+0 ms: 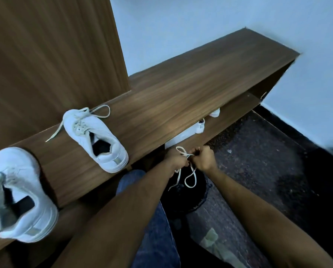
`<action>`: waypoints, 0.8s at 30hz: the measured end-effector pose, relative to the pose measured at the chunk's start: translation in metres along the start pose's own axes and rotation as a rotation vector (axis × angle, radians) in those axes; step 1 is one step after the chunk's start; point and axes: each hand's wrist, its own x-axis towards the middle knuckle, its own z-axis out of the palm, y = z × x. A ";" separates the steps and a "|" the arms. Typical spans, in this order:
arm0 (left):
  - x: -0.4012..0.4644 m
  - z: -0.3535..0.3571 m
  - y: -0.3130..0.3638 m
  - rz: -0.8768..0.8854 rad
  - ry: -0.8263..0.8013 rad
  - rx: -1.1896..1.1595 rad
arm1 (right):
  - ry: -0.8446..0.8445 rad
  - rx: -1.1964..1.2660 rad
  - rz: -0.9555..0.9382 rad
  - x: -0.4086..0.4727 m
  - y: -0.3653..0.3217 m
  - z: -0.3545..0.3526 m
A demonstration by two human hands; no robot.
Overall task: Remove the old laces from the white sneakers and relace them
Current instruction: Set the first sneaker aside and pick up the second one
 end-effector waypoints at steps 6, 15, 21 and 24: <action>0.002 -0.045 0.008 0.112 0.179 0.024 | -0.146 -0.222 0.129 0.009 0.010 0.009; -0.046 -0.141 0.015 0.435 0.433 -0.122 | -0.049 0.080 -0.240 -0.002 -0.106 0.025; -0.084 -0.219 -0.061 0.507 0.619 0.261 | -0.262 -0.175 -0.670 -0.031 -0.195 0.064; -0.107 -0.251 -0.114 0.399 0.540 0.749 | -0.429 -0.471 -0.748 -0.042 -0.218 0.099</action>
